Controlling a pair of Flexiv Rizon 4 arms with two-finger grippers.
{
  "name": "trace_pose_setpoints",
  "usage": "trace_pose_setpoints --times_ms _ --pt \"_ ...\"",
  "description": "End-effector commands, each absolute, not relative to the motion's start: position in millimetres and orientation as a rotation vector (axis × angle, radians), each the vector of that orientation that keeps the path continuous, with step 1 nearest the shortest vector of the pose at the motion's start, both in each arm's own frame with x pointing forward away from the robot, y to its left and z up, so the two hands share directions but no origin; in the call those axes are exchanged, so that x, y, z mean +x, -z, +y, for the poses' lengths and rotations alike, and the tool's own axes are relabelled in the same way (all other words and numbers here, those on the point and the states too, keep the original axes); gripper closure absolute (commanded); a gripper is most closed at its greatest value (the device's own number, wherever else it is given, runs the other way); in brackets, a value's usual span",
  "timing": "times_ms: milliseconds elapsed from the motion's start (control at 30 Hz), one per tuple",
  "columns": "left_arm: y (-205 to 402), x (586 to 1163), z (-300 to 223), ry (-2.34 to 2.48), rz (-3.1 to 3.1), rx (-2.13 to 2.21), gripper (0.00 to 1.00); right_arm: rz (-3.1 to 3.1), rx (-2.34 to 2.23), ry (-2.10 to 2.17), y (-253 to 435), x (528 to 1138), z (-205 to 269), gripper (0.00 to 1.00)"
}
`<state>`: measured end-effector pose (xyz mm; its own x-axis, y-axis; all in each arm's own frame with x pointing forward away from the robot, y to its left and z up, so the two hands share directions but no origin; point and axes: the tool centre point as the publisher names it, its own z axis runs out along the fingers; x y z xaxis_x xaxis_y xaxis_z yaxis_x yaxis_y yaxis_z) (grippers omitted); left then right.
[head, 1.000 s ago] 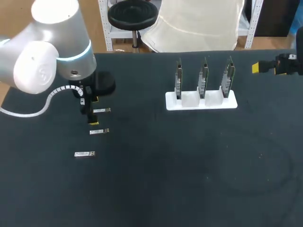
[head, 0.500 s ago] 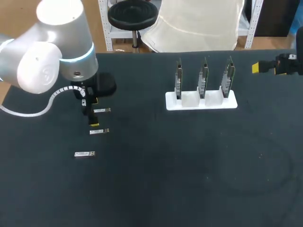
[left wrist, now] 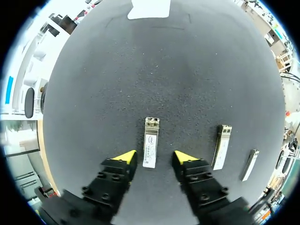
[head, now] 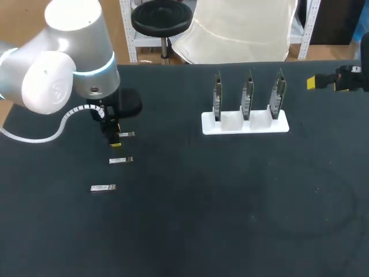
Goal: Pick up the optical module with the left hand, and insert it into the network port with the right hand.
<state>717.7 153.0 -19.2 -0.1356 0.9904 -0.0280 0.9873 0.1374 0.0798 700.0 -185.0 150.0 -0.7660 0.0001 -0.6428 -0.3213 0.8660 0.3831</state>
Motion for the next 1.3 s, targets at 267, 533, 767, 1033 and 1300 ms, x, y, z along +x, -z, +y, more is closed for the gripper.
trace_pose_setpoints --times_ms 267,533,767,1033,1300 --pt "18 721 160 -0.030 2.371 1.912 1.00 2.374 -0.231 -0.636 -150 700 -185 0.00" --pt "-15 742 174 0.156 2.499 1.438 1.00 2.374 -0.231 -0.636 -150 700 -185 0.00" --pt "-81 766 177 0.360 2.386 0.999 1.00 2.374 -0.231 -0.636 -150 700 -185 0.00" --pt "-164 774 147 0.495 2.080 0.841 1.00 2.374 -0.231 -0.636 -150 700 -185 0.00" --pt "-213 769 104 0.584 1.816 0.848 1.00 2.374 -0.231 -0.636 -150 700 -185 0.00"
